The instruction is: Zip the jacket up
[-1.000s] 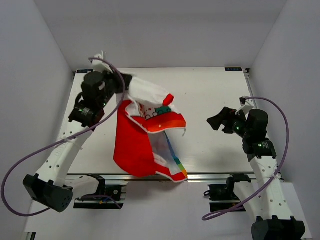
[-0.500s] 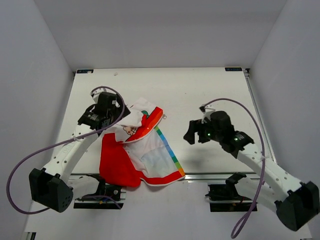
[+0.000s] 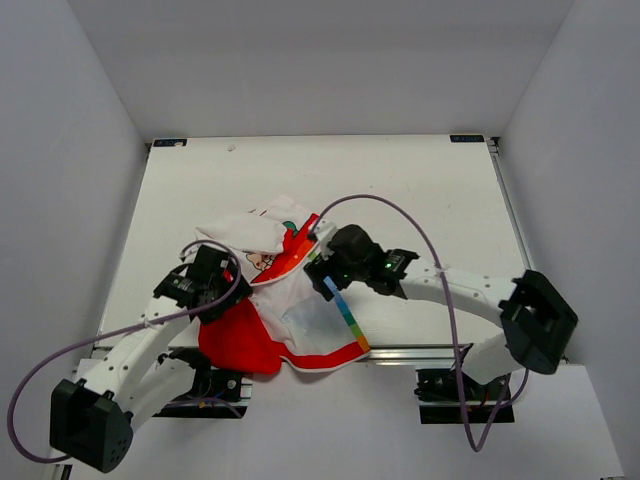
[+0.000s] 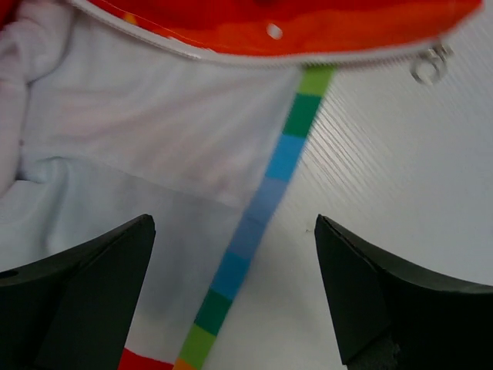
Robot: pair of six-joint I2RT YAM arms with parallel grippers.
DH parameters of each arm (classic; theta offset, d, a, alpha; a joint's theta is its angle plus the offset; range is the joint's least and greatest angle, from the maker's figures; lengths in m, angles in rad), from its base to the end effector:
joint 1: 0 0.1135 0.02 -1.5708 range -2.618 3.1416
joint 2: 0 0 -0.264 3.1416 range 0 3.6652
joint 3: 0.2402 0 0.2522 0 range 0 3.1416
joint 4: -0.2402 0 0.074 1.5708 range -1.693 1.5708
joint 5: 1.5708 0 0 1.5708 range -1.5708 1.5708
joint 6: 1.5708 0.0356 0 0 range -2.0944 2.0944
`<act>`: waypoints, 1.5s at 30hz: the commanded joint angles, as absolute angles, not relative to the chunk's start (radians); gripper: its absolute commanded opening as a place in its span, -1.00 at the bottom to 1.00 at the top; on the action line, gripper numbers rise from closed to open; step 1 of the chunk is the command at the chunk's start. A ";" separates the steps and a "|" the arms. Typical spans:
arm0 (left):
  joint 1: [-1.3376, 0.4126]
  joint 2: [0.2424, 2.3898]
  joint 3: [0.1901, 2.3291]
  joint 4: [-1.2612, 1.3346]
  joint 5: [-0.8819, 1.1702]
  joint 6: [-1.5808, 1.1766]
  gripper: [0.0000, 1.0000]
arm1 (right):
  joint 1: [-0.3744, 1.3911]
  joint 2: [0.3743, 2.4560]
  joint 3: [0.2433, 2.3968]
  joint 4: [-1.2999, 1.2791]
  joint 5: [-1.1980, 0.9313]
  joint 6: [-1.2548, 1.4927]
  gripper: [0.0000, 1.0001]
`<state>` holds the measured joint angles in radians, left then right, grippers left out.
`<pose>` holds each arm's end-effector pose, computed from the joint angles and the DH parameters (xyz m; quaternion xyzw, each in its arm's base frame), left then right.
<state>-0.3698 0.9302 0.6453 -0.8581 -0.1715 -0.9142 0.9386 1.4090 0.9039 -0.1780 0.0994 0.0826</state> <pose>0.1508 -0.0520 0.2146 -0.2793 0.9329 -0.0596 0.2195 0.1835 0.2446 0.2390 -0.3550 0.8295 0.1705 0.3961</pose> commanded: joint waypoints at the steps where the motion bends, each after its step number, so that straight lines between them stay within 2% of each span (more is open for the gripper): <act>1: -0.371 0.842 0.574 -0.838 -0.109 -0.943 0.96 | 0.977 1.491 0.980 0.029 -0.038 -0.130 0.79; 4: -0.371 0.824 0.523 -0.819 -0.115 -0.960 0.80 | 0.991 1.592 1.072 0.073 -0.143 -0.170 0.79; 6: -0.370 0.831 0.522 -0.824 -0.142 -0.972 0.40 | 1.011 1.673 1.148 0.089 -0.147 -0.186 0.79; 7: -0.370 0.837 0.528 -0.843 -0.156 -0.983 0.14 | 1.015 1.734 1.176 0.092 -0.147 -0.198 0.79; 8: -0.370 0.850 0.537 -0.854 -0.167 -0.989 -0.32 | 1.019 1.764 1.204 0.091 -0.149 -0.201 0.79; 11: -0.370 0.850 0.584 -0.928 -0.236 -1.049 -1.00 | 1.022 1.879 1.319 0.071 -0.181 -0.195 0.79; 17: -0.370 0.761 0.707 -1.075 -0.356 -1.120 -1.00 | 1.049 2.058 1.506 0.025 -0.256 -0.137 0.78; 19: -0.370 0.706 0.759 -1.118 -0.402 -1.127 -1.00 | 1.055 2.110 1.557 0.017 -0.255 -0.118 0.72; 21: -0.370 0.674 0.796 -1.141 -0.429 -1.126 -1.00 | 1.055 2.135 1.589 0.002 -0.230 -0.078 0.39; 22: -0.370 0.648 0.819 -1.147 -0.446 -1.127 -1.00 | 1.057 2.149 1.604 0.002 -0.203 -0.063 0.15; 23: -0.370 0.638 0.865 -1.147 -0.474 -1.126 -1.00 | 1.057 2.149 1.612 0.005 -0.124 -0.042 -0.50; 25: -0.370 0.624 0.908 -1.146 -0.509 -1.124 -1.00 | 1.055 2.120 1.605 0.018 -0.016 0.032 -0.95; 26: -0.370 0.626 0.946 -1.144 -0.543 -1.123 -1.00 | 1.052 2.099 1.571 0.023 0.082 0.050 -1.00; 30: -0.370 0.676 1.009 -1.074 -0.607 -1.108 -1.00 | 1.028 1.950 1.416 0.075 0.178 0.090 -1.00; 34: -0.370 0.755 1.003 -0.918 -0.684 -1.071 -1.00 | 0.997 1.824 1.330 0.008 0.227 0.132 -1.00; 36: -0.370 0.822 1.032 -0.859 -0.722 -1.059 -1.00 | 0.989 1.796 1.301 -0.030 0.314 0.152 -1.00; 41: -0.354 0.971 1.086 -0.718 -0.747 -0.953 -1.00 | 0.948 1.828 1.344 -0.152 0.327 0.179 -1.00; 43: -0.318 1.067 1.107 -0.696 -0.698 -0.950 -1.00 | 0.948 1.879 1.383 -0.161 0.301 0.175 -0.89; 44: -0.272 1.098 1.112 -0.686 -0.668 -0.927 -1.00 | 0.948 1.897 1.396 -0.163 0.255 0.167 -0.74; 45: -0.246 1.130 1.115 -0.672 -0.641 -0.922 -1.00 | 0.948 1.916 1.408 -0.158 0.233 0.166 -0.71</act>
